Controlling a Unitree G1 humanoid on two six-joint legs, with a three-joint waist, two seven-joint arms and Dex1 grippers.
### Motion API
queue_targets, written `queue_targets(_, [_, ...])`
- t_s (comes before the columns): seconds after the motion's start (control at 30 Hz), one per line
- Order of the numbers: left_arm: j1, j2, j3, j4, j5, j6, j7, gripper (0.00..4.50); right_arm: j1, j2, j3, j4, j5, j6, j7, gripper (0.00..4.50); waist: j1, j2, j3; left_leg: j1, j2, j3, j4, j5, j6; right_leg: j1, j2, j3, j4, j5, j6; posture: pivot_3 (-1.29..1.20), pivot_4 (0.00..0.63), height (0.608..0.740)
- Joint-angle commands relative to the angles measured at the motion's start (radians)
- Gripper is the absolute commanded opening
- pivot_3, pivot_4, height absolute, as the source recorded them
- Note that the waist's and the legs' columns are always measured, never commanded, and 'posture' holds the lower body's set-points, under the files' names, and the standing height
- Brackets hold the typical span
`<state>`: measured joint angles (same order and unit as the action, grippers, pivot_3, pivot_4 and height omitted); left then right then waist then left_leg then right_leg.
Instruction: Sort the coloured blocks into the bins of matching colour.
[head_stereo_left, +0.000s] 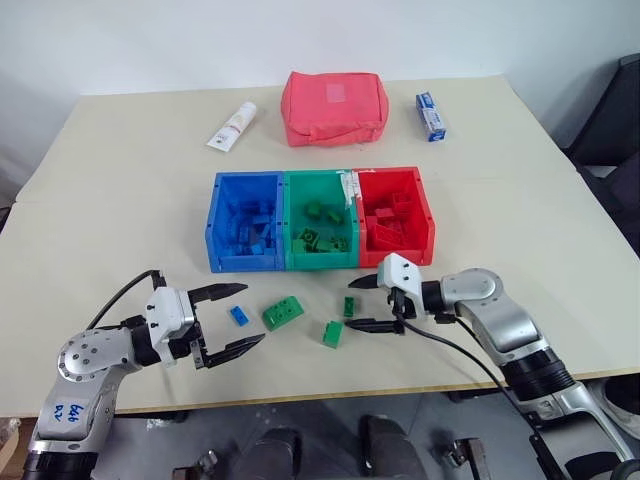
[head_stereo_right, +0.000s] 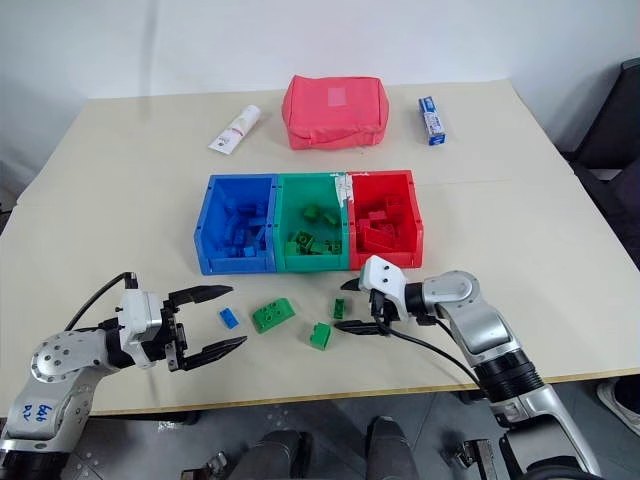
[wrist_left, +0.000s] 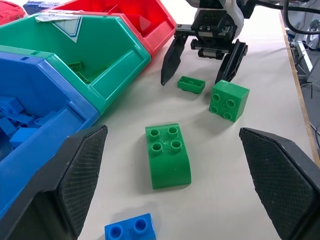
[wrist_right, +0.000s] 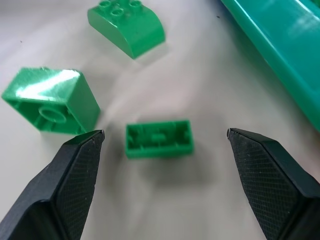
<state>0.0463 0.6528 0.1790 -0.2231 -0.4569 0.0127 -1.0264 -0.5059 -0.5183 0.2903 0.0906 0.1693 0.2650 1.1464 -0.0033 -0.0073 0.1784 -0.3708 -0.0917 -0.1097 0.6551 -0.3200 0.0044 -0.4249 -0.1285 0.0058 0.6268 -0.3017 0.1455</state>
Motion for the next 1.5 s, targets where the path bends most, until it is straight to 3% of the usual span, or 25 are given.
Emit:
queue_targets(0.03, [0.006, 0.016, 0.022, -0.024, -0.001, -0.009, 0.003, 4.5, -0.009, 0.008, 0.011, -0.002, -0.012, 0.0, -0.004, 3.56, 0.0, 0.0, 0.0, 0.0, 0.0, 0.0, 0.0, 0.0, 0.0, 0.0, 0.0, 0.0, 0.0, 0.0, 0.0, 0.0, 0.15, 0.74])
queue_targets(0.2, [0.009, 0.016, 0.023, -0.028, -0.004, -0.009, 0.007, 4.5, -0.008, -0.002, -0.005, -0.005, -0.01, -0.005, 0.0, 1.91, 0.0, 0.0, 0.0, 0.0, 0.0, 0.0, 0.0, 0.0, 0.0, 0.0, 0.0, 0.0, 0.0, 0.0, 0.0, 0.0, 0.15, 0.74])
queue_targets(0.4, [0.011, -0.006, 0.049, -0.032, -0.029, 0.002, 0.048, 4.5, -0.126, 0.057, -0.107, -0.082, 0.141, 0.183, -0.036, 1.91, -0.007, 0.0, 0.0, 0.0, 0.0, 0.0, 0.0, 0.0, 0.0, 0.0, 0.0, 0.001, 0.0, 0.0, 0.0, 0.0, 0.15, 0.74])
queue_targets(0.5, [0.022, -0.027, 0.077, -0.038, -0.049, 0.017, 0.088, 4.5, -0.219, 0.097, -0.126, -0.056, 0.144, 0.223, -0.092, 1.91, -0.01, 0.0, 0.0, 0.0, 0.002, 0.0, 0.0, 0.0, -0.001, -0.001, 0.0, 0.001, 0.001, 0.0, 0.0, 0.0, 0.15, 0.74])
queue_targets(0.7, [0.071, -0.051, 0.137, -0.067, -0.067, 0.028, 0.146, 4.5, -0.428, 0.195, -0.121, 0.221, 0.027, 0.095, -0.241, 1.91, -0.022, 0.0, 0.0, 0.0, -0.001, 0.001, -0.001, 0.0, 0.0, -0.002, 0.0, 0.001, 0.001, 0.0, -0.001, 0.0, 0.15, 0.74])
queue_targets(0.83, [0.085, -0.049, 0.15, -0.079, -0.068, 0.032, 0.159, 4.5, -0.466, 0.213, -0.131, 0.312, 0.016, 0.038, -0.248, 2.75, -0.022, 0.0, 0.0, -0.001, -0.001, 0.0, -0.002, 0.0, 0.0, -0.002, 0.0, 0.0, 0.001, 0.0, -0.001, 0.0, 0.15, 0.74])
queue_targets(1.0, [0.091, -0.04, 0.156, -0.078, -0.068, 0.033, 0.152, 4.5, -0.416, 0.171, -0.154, 0.258, 0.042, -0.008, -0.196, 4.43, -0.025, 0.0, 0.0, -0.001, 0.0, 0.0, -0.002, 0.0, 0.0, -0.002, 0.0, 0.0, 0.001, 0.0, -0.001, 0.0, 0.15, 0.74])
queue_targets(1.13, [0.076, -0.013, 0.151, -0.053, -0.059, 0.027, 0.115, 4.5, -0.271, 0.07, -0.192, 0.09, 0.124, -0.042, -0.047, 4.47, -0.018, 0.0, 0.0, -0.001, 0.0, 0.0, -0.002, 0.0, 0.0, -0.002, 0.0, 0.0, 0.0, 0.0, -0.001, 0.0, 0.15, 0.74])
queue_targets(1.3, [0.055, 0.057, 0.113, 0.008, -0.033, -0.011, -0.013, 4.5, 0.025, -0.122, -0.299, -0.146, 0.247, -0.08, 0.131, 4.47, 0.0, 0.0, 0.0, -0.001, 0.0, 0.0, -0.002, -0.001, 0.001, -0.001, -0.001, 0.0, -0.002, 0.0, -0.001, 0.0, 0.15, 0.74])
queue_targets(1.5, [-0.002, 0.082, 0.063, 0.087, -0.024, -0.051, -0.113, 4.5, 0.293, -0.281, -0.443, -0.172, 0.253, -0.142, 0.168, 4.47, 0.001, 0.0, 0.0, 0.0, 0.001, 0.004, -0.001, -0.001, 0.001, 0.0, -0.001, 0.0, -0.001, 0.0, 0.0, 0.0, 0.15, 0.74])
